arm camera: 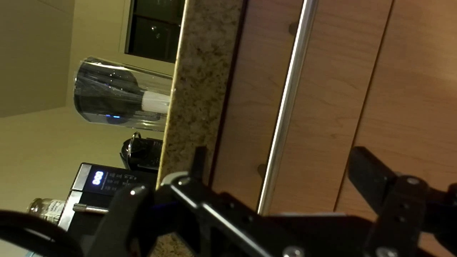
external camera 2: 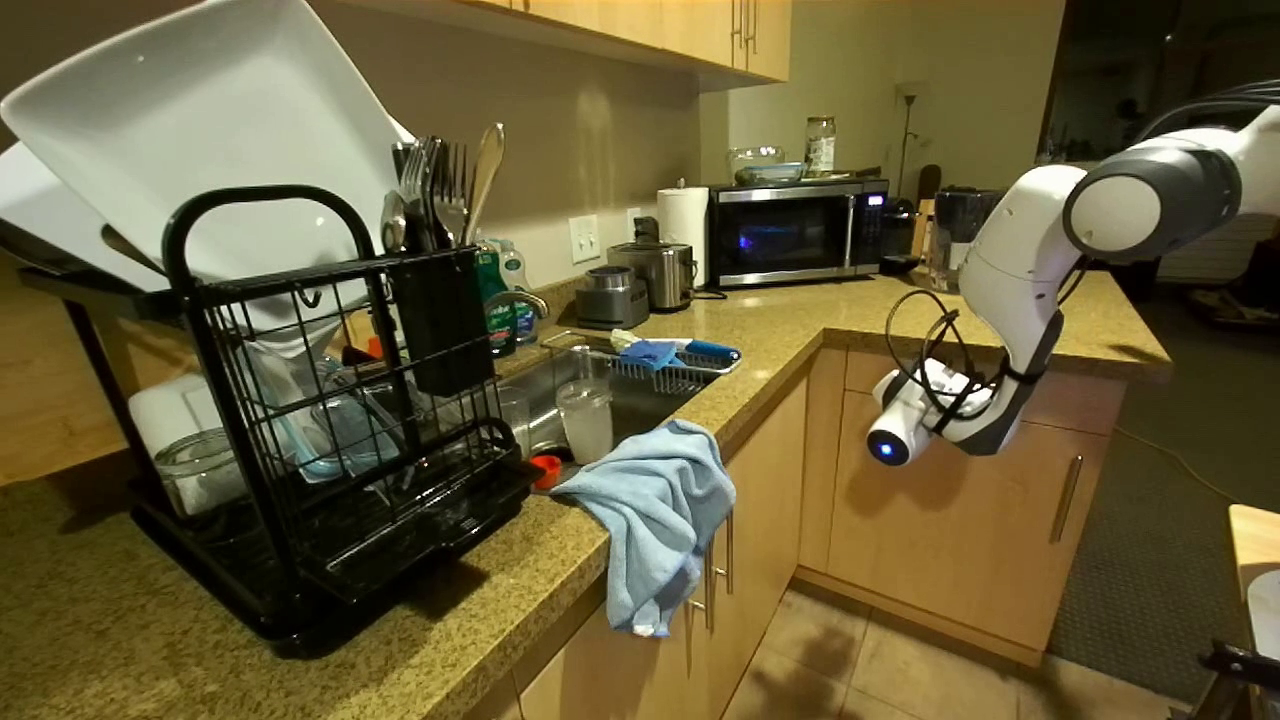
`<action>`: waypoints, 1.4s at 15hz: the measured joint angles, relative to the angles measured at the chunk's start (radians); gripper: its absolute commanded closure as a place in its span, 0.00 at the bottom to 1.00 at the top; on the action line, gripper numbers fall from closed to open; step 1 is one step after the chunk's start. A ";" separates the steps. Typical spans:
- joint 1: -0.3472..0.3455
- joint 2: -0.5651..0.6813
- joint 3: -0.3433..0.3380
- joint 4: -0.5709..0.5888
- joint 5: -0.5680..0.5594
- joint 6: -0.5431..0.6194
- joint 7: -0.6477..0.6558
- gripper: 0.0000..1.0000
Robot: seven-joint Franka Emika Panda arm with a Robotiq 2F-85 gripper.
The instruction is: Open the drawer
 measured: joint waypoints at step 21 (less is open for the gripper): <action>-0.077 0.187 -0.049 0.320 -0.001 0.133 -0.164 0.30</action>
